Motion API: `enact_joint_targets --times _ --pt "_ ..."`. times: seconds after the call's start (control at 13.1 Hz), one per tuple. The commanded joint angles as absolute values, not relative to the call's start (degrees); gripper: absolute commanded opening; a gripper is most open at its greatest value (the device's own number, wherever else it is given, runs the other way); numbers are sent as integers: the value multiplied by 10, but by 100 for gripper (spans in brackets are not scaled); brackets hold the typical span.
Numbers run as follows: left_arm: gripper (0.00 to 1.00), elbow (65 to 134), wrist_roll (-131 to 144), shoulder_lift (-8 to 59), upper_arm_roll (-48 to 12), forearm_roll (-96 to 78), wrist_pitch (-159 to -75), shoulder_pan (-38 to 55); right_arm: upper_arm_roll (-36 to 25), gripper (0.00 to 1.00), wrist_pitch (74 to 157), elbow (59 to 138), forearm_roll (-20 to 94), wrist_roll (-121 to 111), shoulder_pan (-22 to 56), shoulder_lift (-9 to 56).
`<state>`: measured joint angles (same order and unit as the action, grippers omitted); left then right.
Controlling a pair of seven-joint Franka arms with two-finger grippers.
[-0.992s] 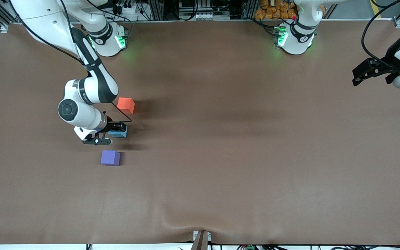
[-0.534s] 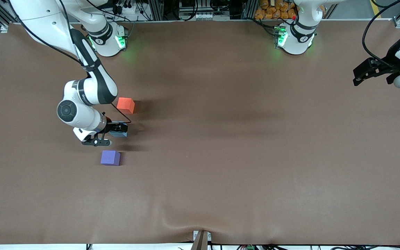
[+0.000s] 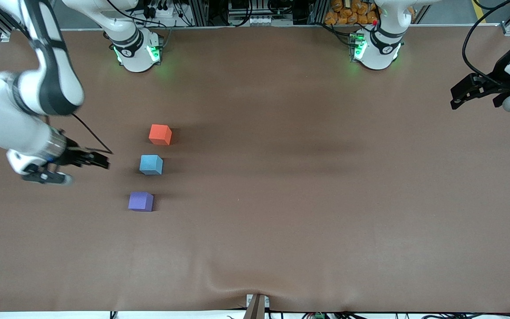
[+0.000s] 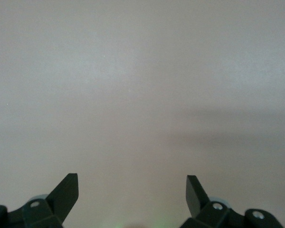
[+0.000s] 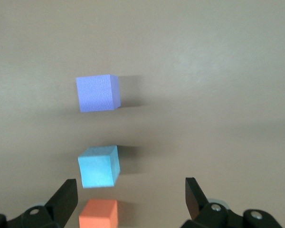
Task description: Place blue block between orange and purple blocks
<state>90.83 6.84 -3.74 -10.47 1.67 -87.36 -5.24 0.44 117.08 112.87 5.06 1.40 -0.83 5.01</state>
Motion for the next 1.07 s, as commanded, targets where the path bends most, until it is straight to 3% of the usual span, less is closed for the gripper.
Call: enact_joint_targets --times 0.0,0.38,0.99 --pt "100 912 55 -50 -105 3 -872 -58 14 100 1068 1076 40 -23 -32 4" --pt "100 911 30 -51 -94 1 -871 -59 15 100 885 899 19 -38 -44 6" --pt "100 886 26 -48 -89 -6 -851 -55 17 100 841 867 -2 -54 -44 4"
